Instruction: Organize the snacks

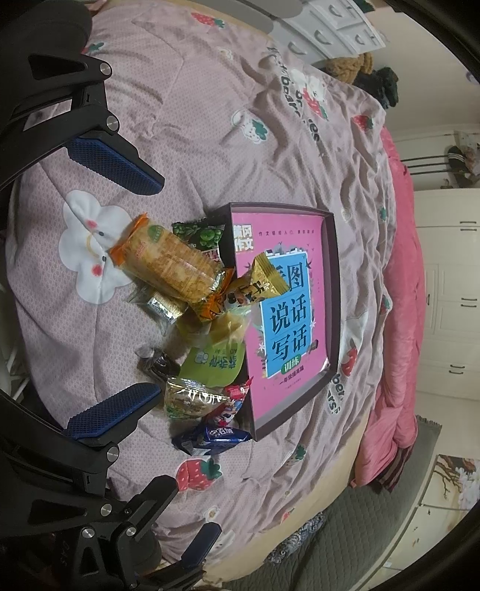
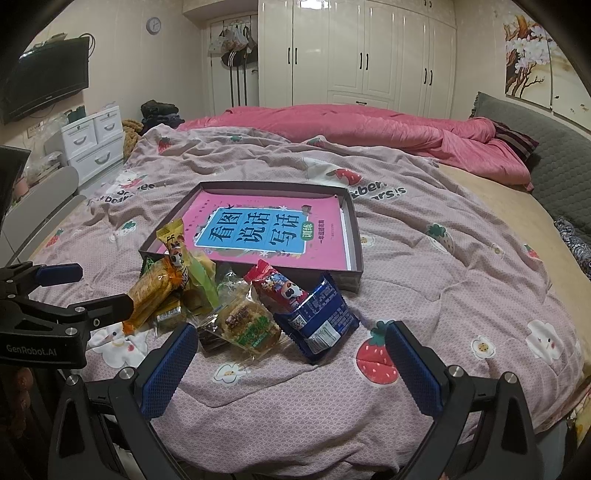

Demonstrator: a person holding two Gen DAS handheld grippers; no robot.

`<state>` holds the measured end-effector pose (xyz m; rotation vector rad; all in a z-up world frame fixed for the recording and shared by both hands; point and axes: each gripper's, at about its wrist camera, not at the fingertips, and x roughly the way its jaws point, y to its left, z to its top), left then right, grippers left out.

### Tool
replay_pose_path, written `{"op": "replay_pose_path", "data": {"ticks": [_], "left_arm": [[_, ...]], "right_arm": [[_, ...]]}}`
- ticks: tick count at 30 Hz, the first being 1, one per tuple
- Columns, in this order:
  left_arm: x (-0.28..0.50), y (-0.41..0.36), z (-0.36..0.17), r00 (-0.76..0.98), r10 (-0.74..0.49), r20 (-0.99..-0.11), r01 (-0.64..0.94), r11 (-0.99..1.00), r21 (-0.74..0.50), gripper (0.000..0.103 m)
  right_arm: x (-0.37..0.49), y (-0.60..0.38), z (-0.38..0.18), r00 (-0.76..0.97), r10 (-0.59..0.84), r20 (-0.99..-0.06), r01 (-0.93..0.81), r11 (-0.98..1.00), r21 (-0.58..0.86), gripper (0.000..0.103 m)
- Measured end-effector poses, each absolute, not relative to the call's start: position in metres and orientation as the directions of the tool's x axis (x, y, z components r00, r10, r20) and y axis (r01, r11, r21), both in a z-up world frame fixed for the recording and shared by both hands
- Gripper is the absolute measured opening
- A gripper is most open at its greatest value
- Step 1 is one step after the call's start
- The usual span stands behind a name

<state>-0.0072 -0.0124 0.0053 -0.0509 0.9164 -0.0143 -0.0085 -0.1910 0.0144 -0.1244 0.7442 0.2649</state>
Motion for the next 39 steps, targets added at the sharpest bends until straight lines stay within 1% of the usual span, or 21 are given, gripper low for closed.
{"op": "replay_pose_path", "data": {"ticks": [12, 20, 28, 35, 37, 39], "left_arm": [[-0.007, -0.013, 0.005, 0.608, -0.034, -0.793, -0.010, 0.999, -0.050, 0.102], [-0.003, 0.000, 0.002, 0.583, -0.042, -0.811, -0.024, 0.997, -0.069, 0.102], [0.004, 0.026, -0.008, 0.546, -0.030, -0.837, -0.066, 0.995, -0.078, 0.102], [0.015, 0.032, -0.024, 0.506, -0.056, -0.861, -0.048, 0.995, -0.092, 0.102], [0.020, 0.036, -0.030, 0.494, -0.081, -0.866, -0.040, 0.992, -0.116, 0.102], [0.023, 0.037, -0.034, 0.493, -0.071, -0.867, -0.045, 0.993, -0.107, 0.102]], "right_arm": [[-0.008, -0.191, 0.014, 0.705, 0.194, -0.683, -0.280, 0.960, -0.017, 0.102], [-0.006, -0.194, 0.012, 0.701, 0.194, -0.686, -0.270, 0.963, -0.005, 0.102], [0.000, -0.201, 0.009, 0.686, 0.196, -0.701, -0.250, 0.968, 0.025, 0.102], [0.006, -0.208, 0.006, 0.673, 0.202, -0.711, -0.234, 0.971, 0.055, 0.102], [0.010, -0.210, 0.004, 0.668, 0.202, -0.716, -0.222, 0.973, 0.066, 0.102], [0.014, -0.214, 0.001, 0.659, 0.204, -0.724, -0.208, 0.974, 0.085, 0.102]]}}
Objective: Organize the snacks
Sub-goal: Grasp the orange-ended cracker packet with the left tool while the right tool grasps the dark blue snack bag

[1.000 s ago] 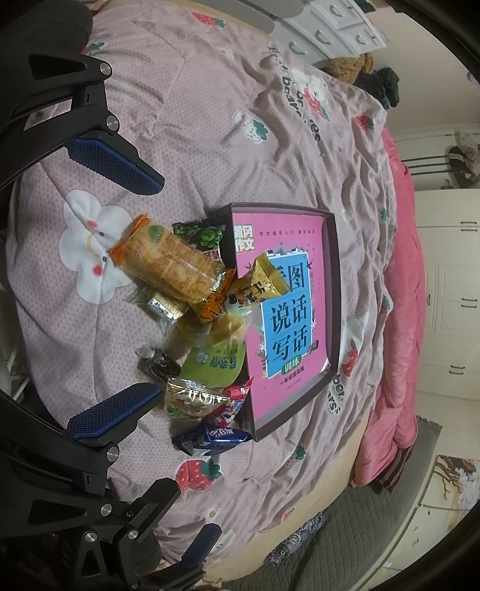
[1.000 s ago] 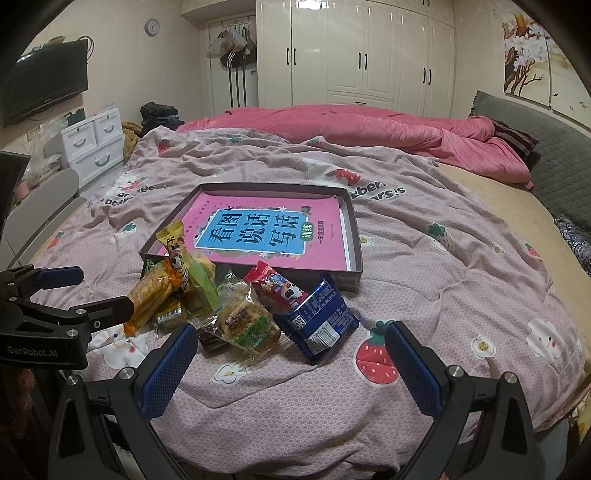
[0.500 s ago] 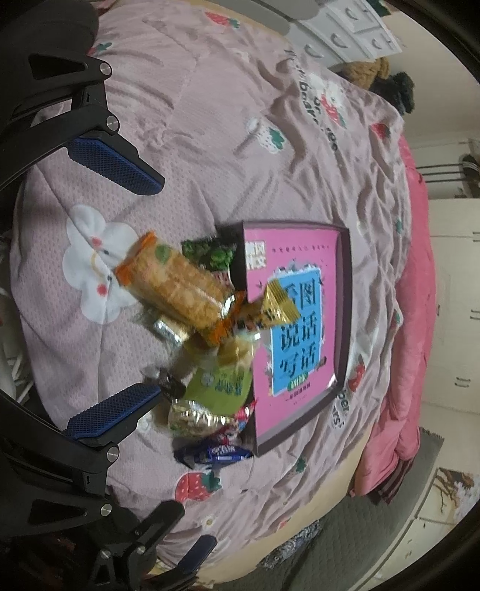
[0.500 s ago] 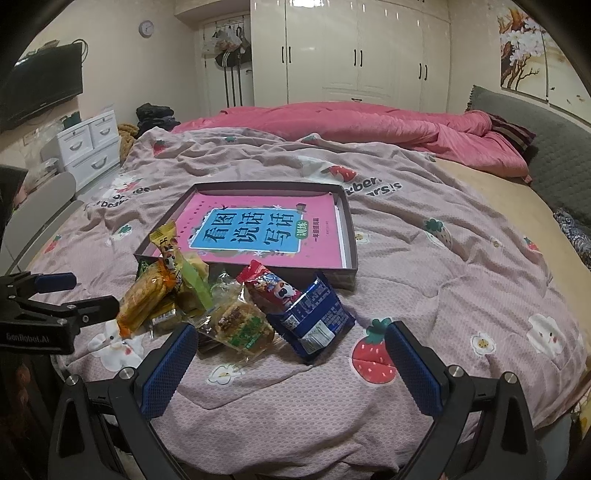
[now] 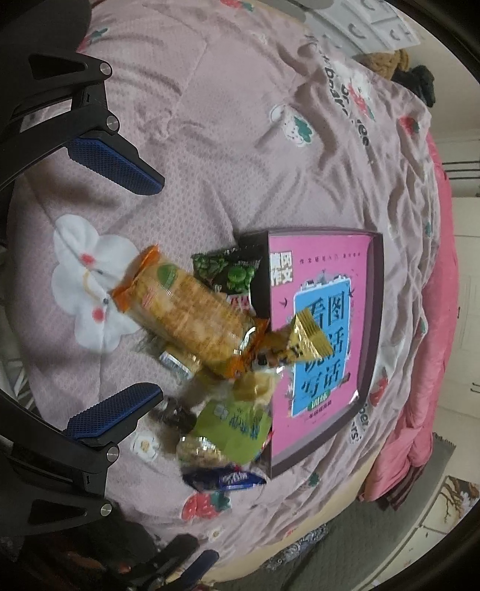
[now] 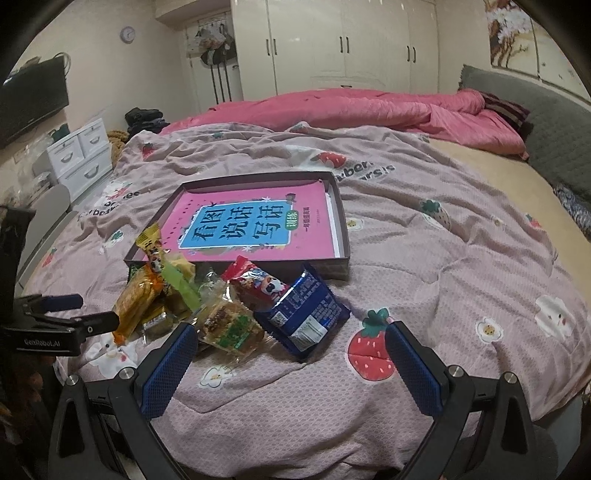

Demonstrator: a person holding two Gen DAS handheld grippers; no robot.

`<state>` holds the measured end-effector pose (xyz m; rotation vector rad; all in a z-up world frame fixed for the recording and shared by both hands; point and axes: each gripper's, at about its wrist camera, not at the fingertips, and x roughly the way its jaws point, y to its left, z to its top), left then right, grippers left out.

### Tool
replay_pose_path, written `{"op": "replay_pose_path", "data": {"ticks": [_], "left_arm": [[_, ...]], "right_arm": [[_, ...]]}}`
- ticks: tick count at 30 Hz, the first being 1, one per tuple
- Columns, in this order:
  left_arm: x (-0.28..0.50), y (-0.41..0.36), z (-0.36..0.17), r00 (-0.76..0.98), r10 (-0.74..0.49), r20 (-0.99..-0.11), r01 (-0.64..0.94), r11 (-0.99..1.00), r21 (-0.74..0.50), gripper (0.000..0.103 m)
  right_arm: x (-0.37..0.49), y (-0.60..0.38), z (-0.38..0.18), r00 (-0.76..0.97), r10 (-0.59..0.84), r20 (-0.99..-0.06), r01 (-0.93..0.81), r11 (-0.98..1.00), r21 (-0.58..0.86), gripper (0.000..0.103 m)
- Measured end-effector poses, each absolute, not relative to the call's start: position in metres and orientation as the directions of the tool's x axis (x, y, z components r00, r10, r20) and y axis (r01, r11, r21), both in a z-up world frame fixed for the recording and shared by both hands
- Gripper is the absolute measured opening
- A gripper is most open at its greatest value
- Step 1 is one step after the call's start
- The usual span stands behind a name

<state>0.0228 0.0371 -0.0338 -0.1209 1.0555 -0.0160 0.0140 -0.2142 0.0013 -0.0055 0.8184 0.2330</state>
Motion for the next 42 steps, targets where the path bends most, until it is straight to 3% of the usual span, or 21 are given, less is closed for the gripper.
{"op": "replay_pose_path", "data": {"ticks": [15, 21, 26, 31, 33, 38, 40, 42], "left_arm": [[0.039, 0.032, -0.047, 0.485, -0.059, -0.873, -0.004, 0.998, -0.070, 0.102], [0.045, 0.034, -0.050, 0.487, -0.061, -0.871, -0.013, 0.997, -0.077, 0.101], [0.046, 0.032, -0.052, 0.488, -0.070, -0.870, 0.000, 0.997, -0.080, 0.099], [0.050, 0.028, -0.057, 0.476, -0.073, -0.877, 0.020, 0.997, -0.072, 0.087], [0.052, 0.026, -0.060, 0.463, -0.088, -0.882, 0.038, 0.996, -0.079, 0.078], [0.054, 0.019, -0.057, 0.479, -0.100, -0.872, 0.072, 0.995, -0.075, 0.070], [0.055, 0.018, -0.058, 0.478, -0.110, -0.871, 0.074, 0.994, -0.085, 0.069], [0.056, 0.018, -0.060, 0.472, -0.132, -0.872, 0.077, 0.991, -0.108, 0.063]], "right_arm": [[0.065, -0.234, -0.037, 0.535, 0.254, -0.806, -0.076, 0.964, 0.253, 0.100], [0.078, -0.232, -0.050, 0.489, 0.273, -0.828, -0.062, 0.958, 0.280, 0.092], [0.083, -0.226, -0.055, 0.474, 0.304, -0.826, -0.088, 0.950, 0.299, 0.076], [0.086, -0.224, -0.057, 0.477, 0.310, -0.822, -0.097, 0.949, 0.302, 0.072], [0.089, -0.226, -0.057, 0.476, 0.320, -0.819, -0.097, 0.945, 0.313, 0.072], [0.096, -0.226, -0.060, 0.471, 0.334, -0.816, -0.096, 0.940, 0.329, 0.071], [0.102, -0.222, -0.064, 0.454, 0.329, -0.828, -0.112, 0.943, 0.313, 0.056], [0.104, -0.219, -0.068, 0.449, 0.320, -0.834, -0.118, 0.947, 0.299, 0.054]]}}
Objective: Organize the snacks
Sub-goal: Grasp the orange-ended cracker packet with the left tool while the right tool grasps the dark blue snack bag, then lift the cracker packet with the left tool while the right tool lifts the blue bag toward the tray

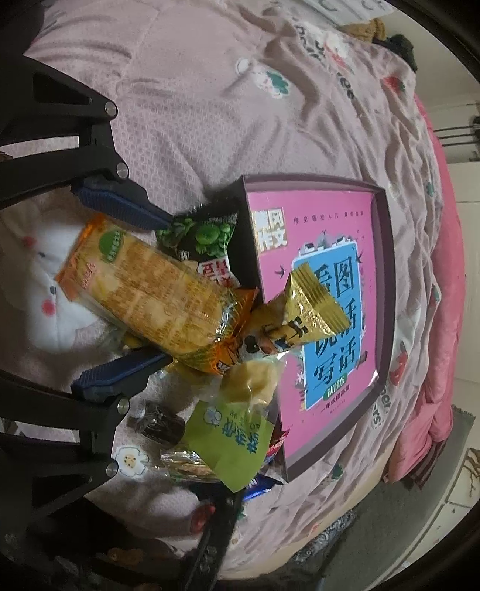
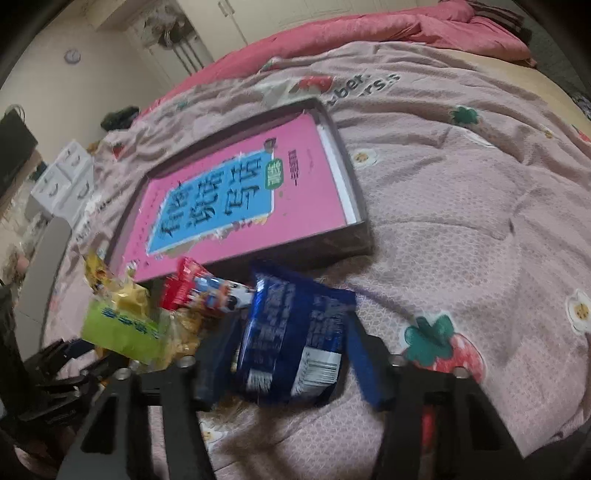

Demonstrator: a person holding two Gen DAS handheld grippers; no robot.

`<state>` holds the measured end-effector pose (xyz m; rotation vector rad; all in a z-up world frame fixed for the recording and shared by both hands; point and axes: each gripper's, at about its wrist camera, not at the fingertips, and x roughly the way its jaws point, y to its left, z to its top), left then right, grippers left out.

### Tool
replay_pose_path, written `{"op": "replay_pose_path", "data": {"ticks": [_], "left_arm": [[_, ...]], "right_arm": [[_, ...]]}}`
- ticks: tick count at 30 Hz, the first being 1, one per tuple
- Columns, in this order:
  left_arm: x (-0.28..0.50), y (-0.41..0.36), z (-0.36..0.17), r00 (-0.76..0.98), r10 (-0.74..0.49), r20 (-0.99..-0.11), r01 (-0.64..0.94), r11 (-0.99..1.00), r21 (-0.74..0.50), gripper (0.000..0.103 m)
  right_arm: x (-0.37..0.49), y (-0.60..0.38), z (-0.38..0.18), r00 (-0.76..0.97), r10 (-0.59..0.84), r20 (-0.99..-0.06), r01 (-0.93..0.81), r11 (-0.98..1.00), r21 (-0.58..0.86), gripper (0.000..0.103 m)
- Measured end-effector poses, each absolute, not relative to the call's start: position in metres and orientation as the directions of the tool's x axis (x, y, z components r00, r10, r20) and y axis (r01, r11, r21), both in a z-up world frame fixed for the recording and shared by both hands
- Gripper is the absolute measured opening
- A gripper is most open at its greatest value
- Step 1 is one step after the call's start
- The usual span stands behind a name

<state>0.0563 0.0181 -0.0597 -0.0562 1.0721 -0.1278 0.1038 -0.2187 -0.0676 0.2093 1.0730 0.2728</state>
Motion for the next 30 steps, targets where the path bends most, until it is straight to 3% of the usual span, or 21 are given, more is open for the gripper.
{"op": "replay_pose_path", "data": {"ticks": [3, 12, 30], "left_arm": [[0.058, 0.016, -0.060, 0.469, -0.143, -0.871, 0.085, 0.990, -0.116, 0.060], [0.056, 0.012, -0.057, 0.469, -0.163, -0.868, 0.111, 0.986, -0.125, 0.042], [0.037, 0.029, -0.031, 0.496, -0.224, -0.839, 0.086, 0.974, -0.209, 0.040]], "right_arm": [[0.102, -0.216, -0.067, 0.453, 0.315, -0.834, -0.140, 0.949, 0.282, 0.049], [0.093, -0.218, -0.058, 0.484, 0.319, -0.815, -0.177, 0.948, 0.266, 0.048], [0.075, -0.221, -0.024, 0.603, 0.294, -0.742, -0.223, 0.955, 0.197, 0.048]]}}
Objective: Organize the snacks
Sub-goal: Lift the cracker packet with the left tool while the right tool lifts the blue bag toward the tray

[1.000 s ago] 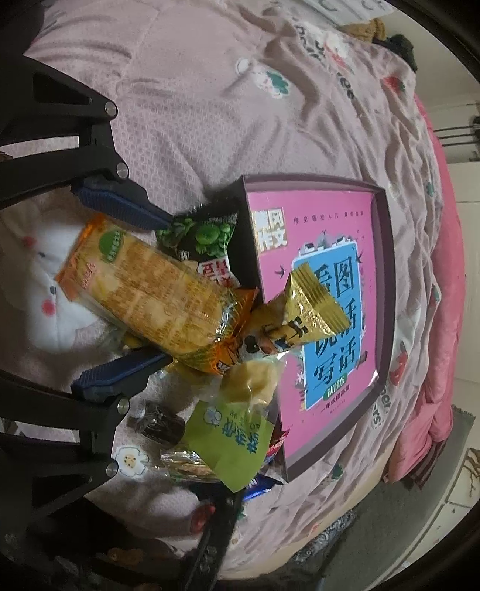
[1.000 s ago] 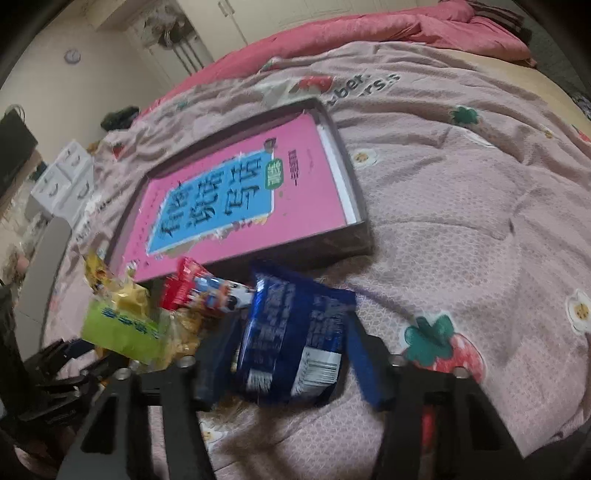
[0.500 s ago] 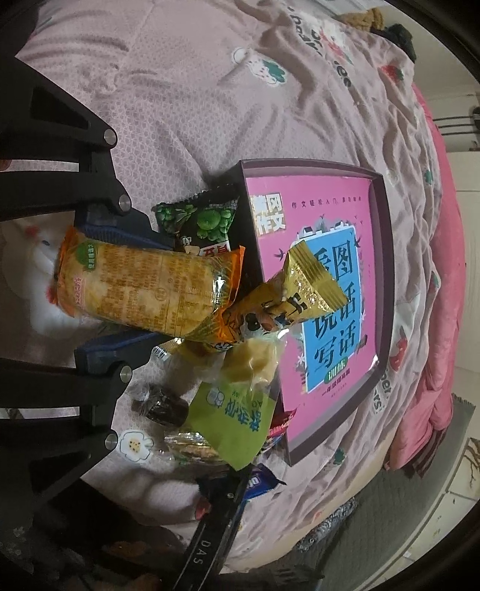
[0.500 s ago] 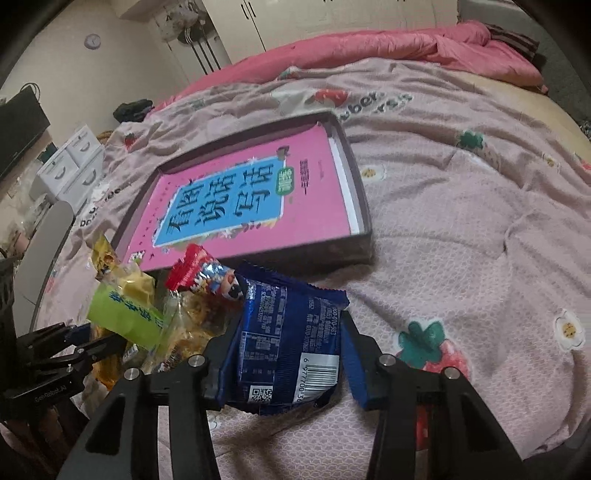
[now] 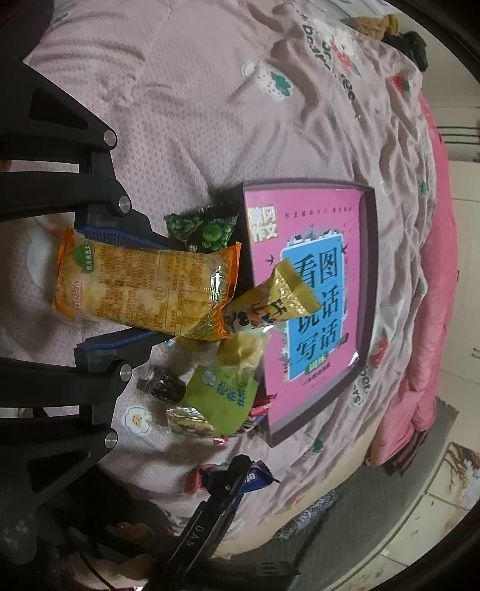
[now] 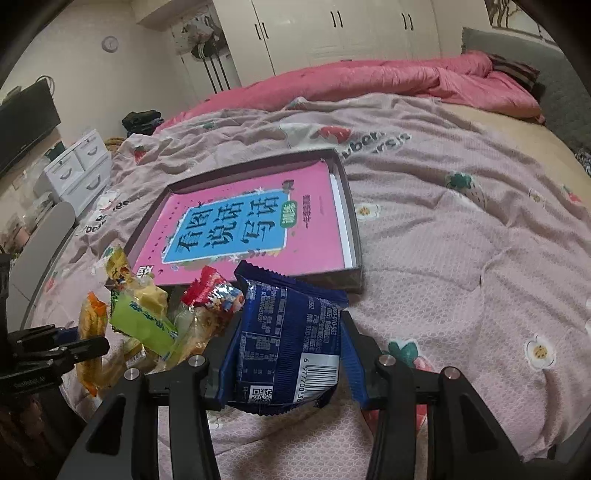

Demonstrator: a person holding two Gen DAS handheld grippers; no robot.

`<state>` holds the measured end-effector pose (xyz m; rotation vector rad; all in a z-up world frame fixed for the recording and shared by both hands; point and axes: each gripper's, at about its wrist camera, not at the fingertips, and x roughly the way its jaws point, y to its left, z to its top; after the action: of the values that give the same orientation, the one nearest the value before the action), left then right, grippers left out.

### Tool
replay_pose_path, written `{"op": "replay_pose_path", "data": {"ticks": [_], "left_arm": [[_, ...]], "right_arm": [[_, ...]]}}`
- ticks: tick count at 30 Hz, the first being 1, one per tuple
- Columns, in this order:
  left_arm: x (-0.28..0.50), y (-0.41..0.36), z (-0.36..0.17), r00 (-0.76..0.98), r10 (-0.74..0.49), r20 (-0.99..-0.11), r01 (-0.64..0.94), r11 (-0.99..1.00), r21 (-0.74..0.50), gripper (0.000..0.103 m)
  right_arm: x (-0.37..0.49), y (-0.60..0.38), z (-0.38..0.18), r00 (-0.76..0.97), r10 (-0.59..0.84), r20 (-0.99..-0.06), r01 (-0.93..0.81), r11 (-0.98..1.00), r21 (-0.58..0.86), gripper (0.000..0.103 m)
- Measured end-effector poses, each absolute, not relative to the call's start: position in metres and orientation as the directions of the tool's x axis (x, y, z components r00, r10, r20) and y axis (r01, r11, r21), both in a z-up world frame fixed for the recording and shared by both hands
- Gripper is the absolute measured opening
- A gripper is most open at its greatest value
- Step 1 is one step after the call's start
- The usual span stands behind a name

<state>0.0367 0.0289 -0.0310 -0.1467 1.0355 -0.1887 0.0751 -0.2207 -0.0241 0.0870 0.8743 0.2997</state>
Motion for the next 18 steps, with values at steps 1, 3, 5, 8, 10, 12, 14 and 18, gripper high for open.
{"op": "replay_pose_path", "data": {"ticks": [1, 3, 5, 8, 10, 12, 14, 18], "left_arm": [[0.036, 0.030, -0.028, 0.504, -0.222, -0.835, 0.081, 0.974, -0.210, 0.040], [0.033, 0.032, -0.022, 0.520, -0.222, -0.825, 0.079, 0.974, -0.213, 0.040], [0.031, 0.033, -0.016, 0.529, -0.220, -0.819, 0.081, 0.974, -0.210, 0.040], [0.028, 0.034, -0.008, 0.550, -0.211, -0.808, 0.082, 0.977, -0.199, 0.040], [0.028, 0.034, -0.004, 0.561, -0.208, -0.801, 0.080, 0.977, -0.198, 0.040], [0.028, 0.036, 0.001, 0.576, -0.209, -0.791, 0.078, 0.977, -0.201, 0.040], [0.029, 0.037, 0.006, 0.586, -0.208, -0.783, 0.076, 0.976, -0.203, 0.040], [0.028, 0.037, 0.010, 0.600, -0.203, -0.774, 0.070, 0.977, -0.201, 0.040]], "right_arm": [[0.074, -0.220, -0.022, 0.609, 0.295, -0.736, -0.227, 0.954, 0.195, 0.048], [0.072, -0.220, -0.018, 0.620, 0.297, -0.726, -0.234, 0.953, 0.190, 0.048], [0.071, -0.220, -0.016, 0.624, 0.306, -0.719, -0.241, 0.951, 0.196, 0.048], [0.071, -0.219, -0.012, 0.635, 0.308, -0.708, -0.247, 0.950, 0.192, 0.048], [0.070, -0.218, -0.010, 0.644, 0.308, -0.700, -0.252, 0.950, 0.186, 0.048], [0.070, -0.217, -0.007, 0.651, 0.307, -0.695, -0.258, 0.950, 0.178, 0.048], [0.069, -0.216, -0.005, 0.655, 0.309, -0.689, -0.262, 0.949, 0.176, 0.048], [0.069, -0.217, -0.002, 0.663, 0.317, -0.678, -0.269, 0.946, 0.180, 0.048]]}}
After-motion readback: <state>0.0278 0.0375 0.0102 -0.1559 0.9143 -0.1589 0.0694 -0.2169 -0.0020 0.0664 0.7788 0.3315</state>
